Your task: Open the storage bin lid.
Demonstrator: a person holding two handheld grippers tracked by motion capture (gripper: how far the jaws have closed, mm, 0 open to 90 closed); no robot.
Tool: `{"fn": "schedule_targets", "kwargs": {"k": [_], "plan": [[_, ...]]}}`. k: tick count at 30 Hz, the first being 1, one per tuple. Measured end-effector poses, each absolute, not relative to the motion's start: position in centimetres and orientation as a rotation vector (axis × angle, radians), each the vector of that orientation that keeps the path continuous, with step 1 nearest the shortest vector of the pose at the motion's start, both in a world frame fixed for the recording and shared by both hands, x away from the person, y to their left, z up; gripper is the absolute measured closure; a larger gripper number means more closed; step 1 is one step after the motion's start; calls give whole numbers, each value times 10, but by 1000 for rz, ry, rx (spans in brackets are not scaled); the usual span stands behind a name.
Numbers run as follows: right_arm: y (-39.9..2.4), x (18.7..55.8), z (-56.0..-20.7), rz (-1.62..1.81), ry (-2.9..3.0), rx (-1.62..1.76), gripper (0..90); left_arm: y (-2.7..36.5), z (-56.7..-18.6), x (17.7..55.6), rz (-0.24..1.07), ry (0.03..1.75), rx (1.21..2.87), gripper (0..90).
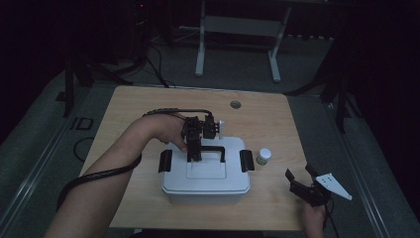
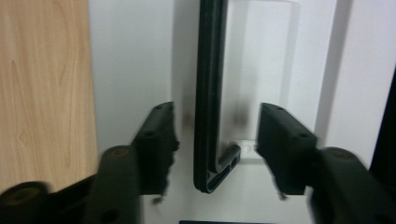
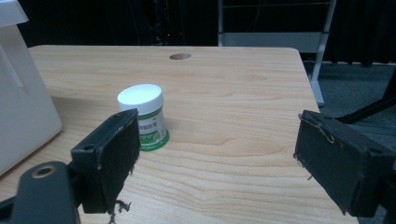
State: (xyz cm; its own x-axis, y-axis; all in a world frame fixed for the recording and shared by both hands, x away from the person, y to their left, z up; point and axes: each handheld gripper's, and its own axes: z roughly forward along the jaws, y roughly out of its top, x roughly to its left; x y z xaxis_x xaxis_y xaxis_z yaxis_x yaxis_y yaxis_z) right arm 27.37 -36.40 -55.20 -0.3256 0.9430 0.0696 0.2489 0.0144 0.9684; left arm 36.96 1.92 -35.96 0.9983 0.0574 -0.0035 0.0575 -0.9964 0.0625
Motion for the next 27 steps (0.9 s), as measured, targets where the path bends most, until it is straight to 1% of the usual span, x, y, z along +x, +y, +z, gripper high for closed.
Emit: {"fn": "schedule_targets", "kwargs": {"k": [1, 2, 4, 5, 6, 8, 10, 12, 15, 19, 27], "plan": [[-364, 274, -552, 1352, 1641, 1239, 138, 18, -360, 369, -8, 87, 3092, 565], [-364, 274, -552, 1353, 1640, 1237, 138, 18, -361, 370, -9, 70, 3103, 579], [-364, 274, -552, 1353, 1641, 1237, 138, 16, -361, 370, -28, 72, 3116, 641], [-364, 274, -552, 1353, 1641, 1237, 138, 16, -361, 370, -32, 68, 3116, 648], [-364, 274, -552, 1353, 1641, 1238, 138, 15, -361, 370, -24, 57, 3118, 685], [-364, 274, -552, 1353, 1643, 1239, 138, 13, -360, 369, -15, 43, 3118, 718], [-364, 274, -552, 1354, 1642, 1238, 138, 12, -359, 367, -34, 24, 3117, 761], [-364, 274, -552, 1356, 1639, 1237, 138, 10, -359, 367, -31, 38, 3133, 797], [-364, 274, -552, 1356, 1639, 1238, 138, 8, -358, 366, -52, 44, 3140, 817], [-364, 274, -552, 1356, 1641, 1240, 138, 7, -358, 365, -52, 43, 3141, 823], [-364, 274, -552, 1357, 1642, 1241, 138, 11, -358, 366, -87, 99, 3108, 831]]}}
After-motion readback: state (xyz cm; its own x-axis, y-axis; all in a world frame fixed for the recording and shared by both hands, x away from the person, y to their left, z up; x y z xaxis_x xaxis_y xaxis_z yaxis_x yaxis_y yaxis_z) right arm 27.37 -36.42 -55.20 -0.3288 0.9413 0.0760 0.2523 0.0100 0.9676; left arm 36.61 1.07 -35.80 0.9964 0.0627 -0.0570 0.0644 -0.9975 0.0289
